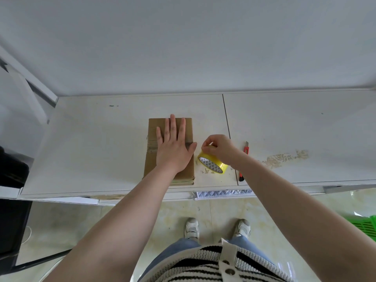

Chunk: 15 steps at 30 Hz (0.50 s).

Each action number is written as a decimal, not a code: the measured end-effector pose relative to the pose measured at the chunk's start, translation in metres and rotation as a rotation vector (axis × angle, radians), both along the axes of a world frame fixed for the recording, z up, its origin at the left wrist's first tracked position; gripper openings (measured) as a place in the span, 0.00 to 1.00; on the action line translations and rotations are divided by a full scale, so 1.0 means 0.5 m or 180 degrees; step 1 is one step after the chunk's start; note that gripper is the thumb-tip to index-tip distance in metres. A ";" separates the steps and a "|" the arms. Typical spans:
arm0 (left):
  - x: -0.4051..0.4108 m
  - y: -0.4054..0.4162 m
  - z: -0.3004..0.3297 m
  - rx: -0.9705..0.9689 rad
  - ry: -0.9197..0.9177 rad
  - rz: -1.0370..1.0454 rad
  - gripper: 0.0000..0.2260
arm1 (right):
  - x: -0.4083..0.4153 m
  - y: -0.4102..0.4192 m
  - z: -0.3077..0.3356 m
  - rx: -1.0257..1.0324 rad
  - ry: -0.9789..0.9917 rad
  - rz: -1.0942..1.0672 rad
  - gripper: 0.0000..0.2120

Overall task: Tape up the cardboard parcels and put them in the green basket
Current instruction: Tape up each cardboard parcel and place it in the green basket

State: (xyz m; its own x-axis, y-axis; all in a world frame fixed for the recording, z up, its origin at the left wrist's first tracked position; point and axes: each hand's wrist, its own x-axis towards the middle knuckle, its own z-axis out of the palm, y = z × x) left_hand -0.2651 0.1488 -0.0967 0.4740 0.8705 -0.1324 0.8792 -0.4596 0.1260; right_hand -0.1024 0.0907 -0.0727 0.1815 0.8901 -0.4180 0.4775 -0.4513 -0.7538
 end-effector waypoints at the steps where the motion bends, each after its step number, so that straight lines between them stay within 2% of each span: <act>1: 0.000 0.000 0.001 -0.0010 -0.0003 0.0004 0.35 | -0.002 0.000 -0.001 -0.0023 -0.0019 -0.0050 0.03; 7: -0.001 0.001 -0.002 -0.0031 -0.0011 0.0009 0.35 | -0.004 0.005 -0.006 -0.0041 -0.0031 -0.0260 0.03; 11: -0.001 0.002 -0.005 -0.0028 -0.0056 0.0030 0.36 | -0.002 0.008 -0.005 -0.0085 0.0024 -0.0254 0.06; 15: 0.002 -0.002 -0.007 -0.0011 -0.0062 0.0051 0.36 | -0.010 0.010 -0.017 -0.0314 0.0141 -0.0548 0.07</act>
State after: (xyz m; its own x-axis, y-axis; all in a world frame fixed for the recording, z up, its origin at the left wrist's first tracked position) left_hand -0.2641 0.1481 -0.1000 0.4625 0.8776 -0.1263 0.8838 -0.4449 0.1448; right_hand -0.1073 0.0955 -0.0813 0.3070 0.8019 -0.5125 0.3543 -0.5962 -0.7204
